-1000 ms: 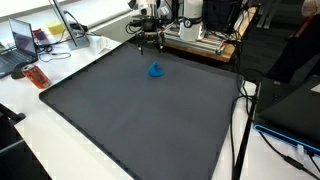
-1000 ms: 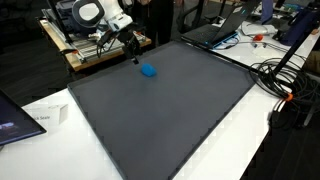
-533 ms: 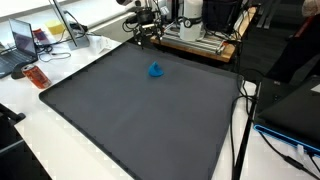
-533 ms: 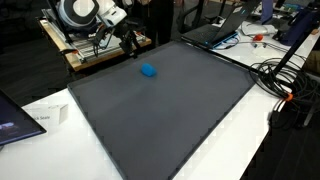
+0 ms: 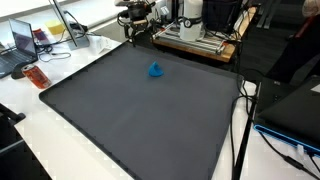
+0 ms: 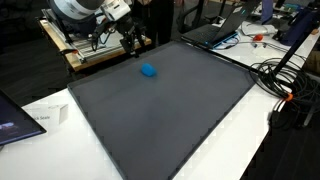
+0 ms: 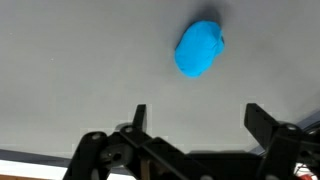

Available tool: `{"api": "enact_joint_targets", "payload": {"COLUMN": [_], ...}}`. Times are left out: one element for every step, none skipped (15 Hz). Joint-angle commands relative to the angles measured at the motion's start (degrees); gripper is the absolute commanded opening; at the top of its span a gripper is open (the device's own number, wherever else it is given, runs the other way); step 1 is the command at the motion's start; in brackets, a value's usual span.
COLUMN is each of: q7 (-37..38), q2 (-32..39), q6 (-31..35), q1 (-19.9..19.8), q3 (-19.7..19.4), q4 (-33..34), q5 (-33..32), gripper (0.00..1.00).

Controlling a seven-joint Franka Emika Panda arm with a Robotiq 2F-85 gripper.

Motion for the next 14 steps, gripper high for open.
{"api": "enact_joint_targets", "payload": {"q7": [15.1,19.0,22.8,26.7,30.6,34.6,32.0,33.8,35.1,36.3,38.0,39.4,40.8,42.4], "q2": [1.2,1.6,2.2,2.8,3.7,4.9,8.5,9.8,11.9,13.5,15.5,17.2,18.7,20.2], "q6": [-2.7,-3.3,-3.3,-3.5,-2.6,-1.1,0.6,2.2,4.7,6.9,9.3,11.3,13.5,15.4], "q1": [6.0,7.8,9.6,11.5,13.4,15.7,23.2,25.7,29.1,31.6,34.6,36.7,38.3,39.5], "q3": [-2.9,-3.9,-4.9,-6.2,-7.2,-9.0,-17.6,-19.8,-23.2,-25.6,-28.3,-30.2,-31.7,-32.8], "q4": [5.6,6.7,8.0,9.2,10.7,12.4,13.6,15.1,16.8,18.2,19.9,21.4,22.9,24.5], "q5": [-7.2,-9.3,-11.3,-13.5,-15.9,-18.1,-13.3,-13.1,-12.6,-12.4,-12.3,-12.3,-12.3,-12.3], "gripper": [1.0,1.0,1.0,1.0,1.0,1.0,1.0,1.0,1.0,1.0,1.0,1.0,1.0,1.0]}}
